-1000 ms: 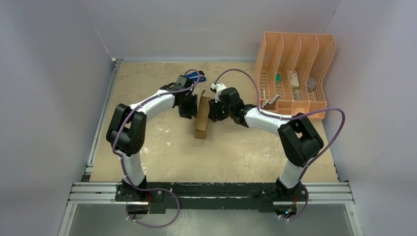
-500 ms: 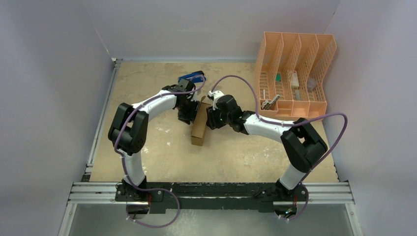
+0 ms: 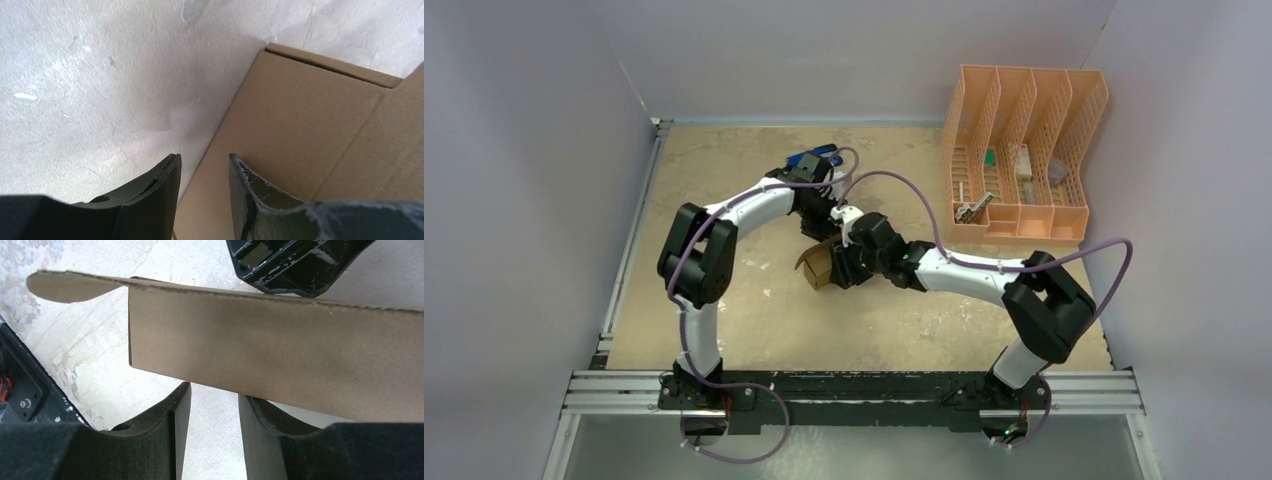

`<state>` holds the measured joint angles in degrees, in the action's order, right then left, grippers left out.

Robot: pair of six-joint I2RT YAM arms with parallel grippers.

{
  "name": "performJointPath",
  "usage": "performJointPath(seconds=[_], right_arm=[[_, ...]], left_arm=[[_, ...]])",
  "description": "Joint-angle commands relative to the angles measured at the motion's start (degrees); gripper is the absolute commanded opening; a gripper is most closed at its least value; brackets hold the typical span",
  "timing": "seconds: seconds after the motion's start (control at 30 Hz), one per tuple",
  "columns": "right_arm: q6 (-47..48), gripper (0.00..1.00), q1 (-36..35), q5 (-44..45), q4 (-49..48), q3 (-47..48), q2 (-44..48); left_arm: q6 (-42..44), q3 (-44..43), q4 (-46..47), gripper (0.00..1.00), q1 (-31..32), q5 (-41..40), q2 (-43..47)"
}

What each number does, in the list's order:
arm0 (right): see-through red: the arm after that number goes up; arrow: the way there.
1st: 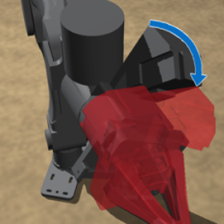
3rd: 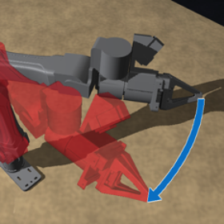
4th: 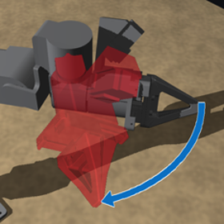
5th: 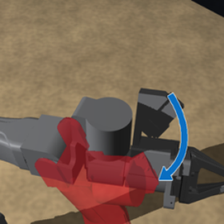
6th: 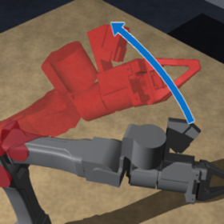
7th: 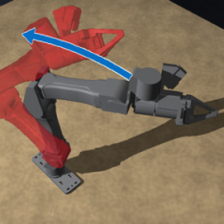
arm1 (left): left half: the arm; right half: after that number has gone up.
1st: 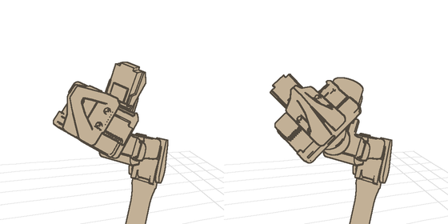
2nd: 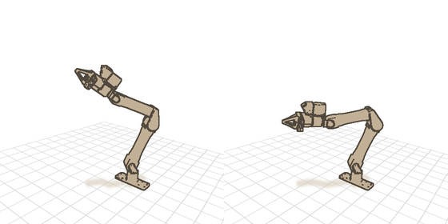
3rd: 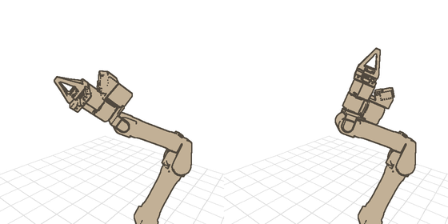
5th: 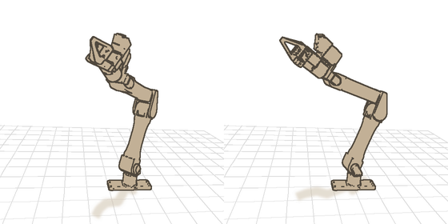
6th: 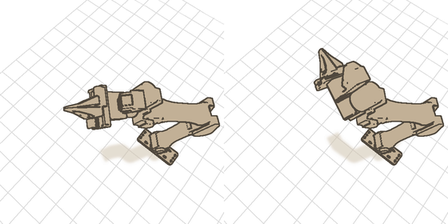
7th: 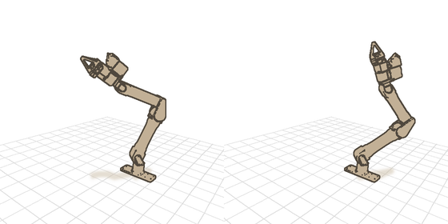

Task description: Fold the paper box

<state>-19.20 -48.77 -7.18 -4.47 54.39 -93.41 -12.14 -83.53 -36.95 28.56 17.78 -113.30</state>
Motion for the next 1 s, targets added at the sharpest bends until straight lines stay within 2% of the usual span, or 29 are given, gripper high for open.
performJointPath(seconds=[0.0, 0.17, 0.3, 0.33, 0.6, 0.73, 0.97], right_arm=[[-0.82, 0.44, 0.52, 1.45, -3.66, 0.11, 4.35], [0.41, 0.46, 0.57, 3.44, 1.95, -0.03, 7.77], [5.12, 0.49, 1.25, 5.11, 8.98, 1.6, 10.6], [6.5, 0.5, 1.72, 5.15, 10.96, 2.24, 11.06], [23.09, 0.58, 14.32, -2.54, 24.03, 10.32, 14.02], [29.58, 0.6, 20.18, -5.58, 25.96, 15.17, 11.05], [36.56, 0.61, 23.4, -14.32, 25.97, 24.77, 2.78]], left_arm=[[1.59, -4.9, 0.02, 0.41, 0.63, -0.66, -0.88], [-1.85, -7.66, -1.22, 0.43, -2.43, -10.47, -0.07], [-5.09, -6.83, 0.04, 0.44, -5.13, -17.13, 4.31], [-5.98, -6.9, -0.59, 0.45, -5.56, -20.99, 5.3], [-8.4, -5.03, -6.98, 0.46, -6.27, -29.93, 15.88], [-9.69, -3.33, -10.59, 0.47, -6.43, -31.49, 21.0], [-9.8, 1.44, -13.35, 0.47, -6.41, -21.96, 28.07]])
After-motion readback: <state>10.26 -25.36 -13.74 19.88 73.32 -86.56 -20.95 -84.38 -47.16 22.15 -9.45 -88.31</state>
